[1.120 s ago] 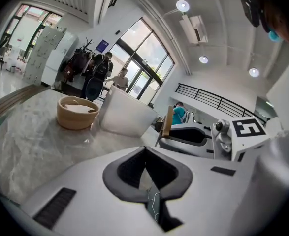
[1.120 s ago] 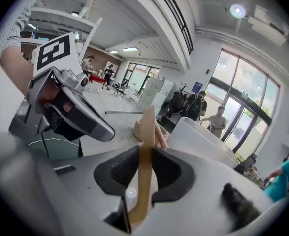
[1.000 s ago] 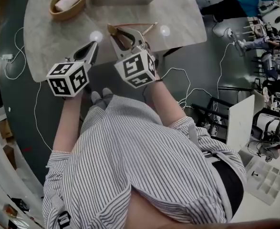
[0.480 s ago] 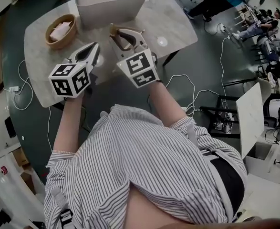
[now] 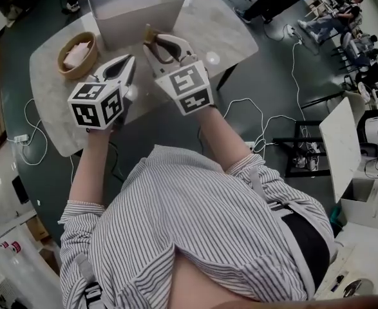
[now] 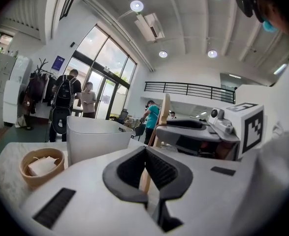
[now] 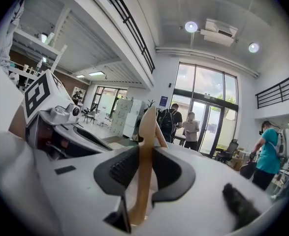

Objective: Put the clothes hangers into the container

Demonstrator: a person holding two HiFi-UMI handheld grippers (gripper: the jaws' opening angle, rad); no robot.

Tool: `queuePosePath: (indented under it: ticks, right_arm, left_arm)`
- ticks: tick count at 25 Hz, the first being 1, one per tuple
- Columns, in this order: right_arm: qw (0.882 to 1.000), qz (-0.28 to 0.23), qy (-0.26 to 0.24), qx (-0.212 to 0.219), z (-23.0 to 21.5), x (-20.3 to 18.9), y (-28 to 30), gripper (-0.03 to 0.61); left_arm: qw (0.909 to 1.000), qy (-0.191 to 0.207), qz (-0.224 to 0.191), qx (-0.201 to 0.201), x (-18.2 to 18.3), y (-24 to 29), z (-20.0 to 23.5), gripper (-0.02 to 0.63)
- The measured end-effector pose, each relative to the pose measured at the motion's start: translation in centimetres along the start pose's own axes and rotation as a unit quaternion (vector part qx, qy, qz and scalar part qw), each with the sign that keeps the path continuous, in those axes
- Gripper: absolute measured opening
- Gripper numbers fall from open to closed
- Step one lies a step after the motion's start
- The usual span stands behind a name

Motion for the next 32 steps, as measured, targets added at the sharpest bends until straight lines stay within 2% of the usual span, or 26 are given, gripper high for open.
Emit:
queuePosePath:
  ticks: [7, 14, 23, 32]
  right_arm:
    - [0.999, -0.02, 0.039, -0.025, 0.6, 0.7, -0.7, 0.087]
    - [0.997, -0.035, 0.049, -0.04, -0.6, 1.9, -0.1, 0.087]
    - [0.994, -0.062, 0.061, -0.067, -4.3, 3.8, 1.9, 0.087]
    - [0.99, -0.099, 0.052, -0.089, -10.3, 7.0, 5.0, 0.087]
  left_arm:
    - [0.9999, -0.011, -0.006, -0.004, -0.7, -1.4, 0.5, 0.011]
    - [0.999, -0.02, -0.04, -0.005, 1.4, -0.6, 0.7, 0.011]
    - [0.9992, 0.006, -0.037, -0.017, 3.9, 1.9, 1.6, 0.011]
    - [0.9976, 0.042, -0.05, -0.022, 8.6, 6.2, 4.4, 0.011]
Point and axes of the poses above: the fingertips, and each gripper's own axes: y forward along the fingers, z to its left, x out of its top, the point moved 3 cm from there along -y, backward along the fingers, and after that the axes turned 3 degrees about -x, right-handed, at the moved point
